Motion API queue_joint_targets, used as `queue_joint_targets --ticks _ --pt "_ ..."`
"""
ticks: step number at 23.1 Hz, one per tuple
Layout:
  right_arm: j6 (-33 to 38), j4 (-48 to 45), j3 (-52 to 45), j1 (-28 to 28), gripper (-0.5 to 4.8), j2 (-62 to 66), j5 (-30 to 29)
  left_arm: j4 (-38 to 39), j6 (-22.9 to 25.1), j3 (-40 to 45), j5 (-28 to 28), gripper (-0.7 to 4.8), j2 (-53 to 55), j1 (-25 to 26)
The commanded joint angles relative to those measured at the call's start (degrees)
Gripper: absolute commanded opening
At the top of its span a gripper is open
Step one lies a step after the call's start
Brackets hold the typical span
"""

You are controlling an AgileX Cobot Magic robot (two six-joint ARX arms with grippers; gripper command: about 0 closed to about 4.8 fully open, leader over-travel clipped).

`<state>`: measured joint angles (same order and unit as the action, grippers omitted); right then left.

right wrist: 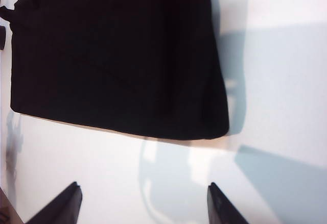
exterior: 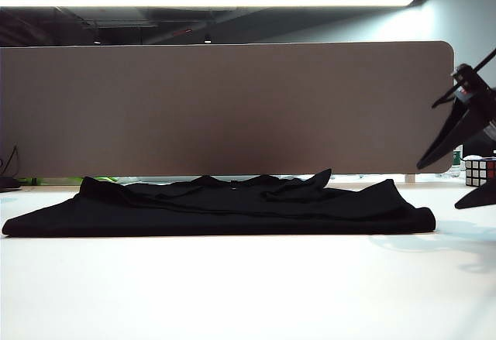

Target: Fold the bottom side of the T-shirt horizontally towards the center, about one-third of the way, then fold the sleeve back towards the center, creating a straight line along the edge of the T-shirt, and finally fold the bottom of the T-shirt up towards the top, creating a neat rectangle.

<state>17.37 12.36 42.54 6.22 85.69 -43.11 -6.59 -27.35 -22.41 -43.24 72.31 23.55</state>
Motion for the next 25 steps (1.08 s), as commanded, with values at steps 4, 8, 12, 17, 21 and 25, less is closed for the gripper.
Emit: queue_joint_targets --ticks 4,8,12,17,21,25 --pt "3.58 -5.44 0.09 -0.02 3.37 2.08 -0.72 -8.02 -4.61 0.02 -2.93 2.87 5.73 -0.37" --pt "5.88 -8.20 0.09 -0.02 3.36 3.34 -0.92 -10.10 -4.74 0.00 -2.25 2.87 7.72 -1.73" --pt "7.15 -9.73 0.11 -0.04 3.32 4.26 -0.74 -11.43 -4.83 -0.31 0.39 2.87 8.44 -3.85" --pt "7.37 -9.92 0.09 -0.02 3.22 4.57 -0.46 -13.42 -6.14 -0.96 4.28 2.87 9.81 -6.93" --pt "8.20 -9.84 0.09 -0.02 3.14 5.09 -0.46 -13.29 -6.14 -2.40 4.66 2.87 11.85 -8.15" --pt "8.35 -9.53 -0.50 -0.02 3.15 5.57 -0.50 -13.22 -6.32 -3.87 5.81 2.87 13.68 -9.55"
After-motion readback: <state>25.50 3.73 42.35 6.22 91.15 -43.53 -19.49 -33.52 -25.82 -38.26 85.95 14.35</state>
